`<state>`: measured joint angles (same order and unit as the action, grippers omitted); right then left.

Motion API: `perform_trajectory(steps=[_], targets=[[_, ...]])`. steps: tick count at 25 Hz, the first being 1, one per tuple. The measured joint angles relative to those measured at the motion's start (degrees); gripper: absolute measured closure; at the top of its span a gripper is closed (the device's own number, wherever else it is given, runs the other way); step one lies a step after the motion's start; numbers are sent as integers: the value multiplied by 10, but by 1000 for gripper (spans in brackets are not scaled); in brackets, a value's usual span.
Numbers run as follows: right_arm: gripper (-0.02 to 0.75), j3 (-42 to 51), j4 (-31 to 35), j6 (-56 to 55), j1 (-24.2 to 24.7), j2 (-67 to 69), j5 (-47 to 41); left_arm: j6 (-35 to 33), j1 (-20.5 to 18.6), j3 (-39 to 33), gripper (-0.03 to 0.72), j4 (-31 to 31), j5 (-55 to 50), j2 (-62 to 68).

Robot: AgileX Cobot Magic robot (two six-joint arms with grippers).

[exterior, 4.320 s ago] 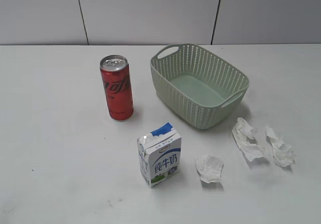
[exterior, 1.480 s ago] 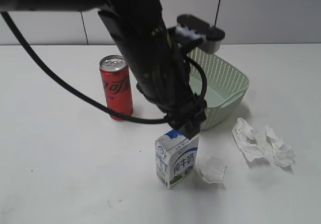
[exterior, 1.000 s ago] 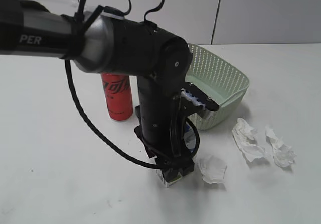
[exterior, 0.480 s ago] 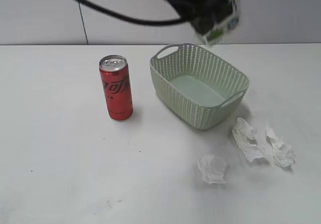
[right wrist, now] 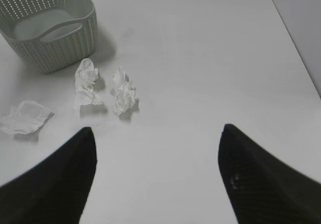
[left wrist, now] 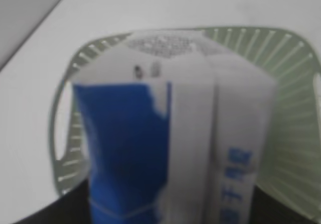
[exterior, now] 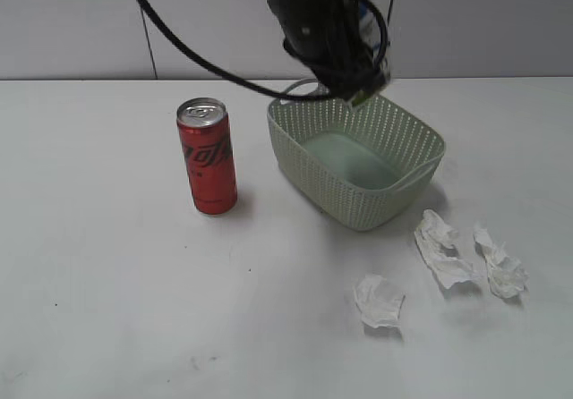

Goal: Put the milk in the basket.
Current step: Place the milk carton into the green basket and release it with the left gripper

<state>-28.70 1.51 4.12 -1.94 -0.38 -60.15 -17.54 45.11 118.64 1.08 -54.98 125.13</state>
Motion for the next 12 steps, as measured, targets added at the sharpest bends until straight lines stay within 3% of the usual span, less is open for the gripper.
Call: perform_trajectory(steps=[9, 11, 12], targets=[[152, 0, 0, 0, 0, 0, 0, 0, 2, -1, 360, 40, 13, 83], [152, 0, 0, 0, 0, 0, 0, 0, 2, 0, 252, 47, 26, 81], [152, 0, 0, 0, 0, 0, 0, 0, 2, 0, 160, 48, 31, 80]])
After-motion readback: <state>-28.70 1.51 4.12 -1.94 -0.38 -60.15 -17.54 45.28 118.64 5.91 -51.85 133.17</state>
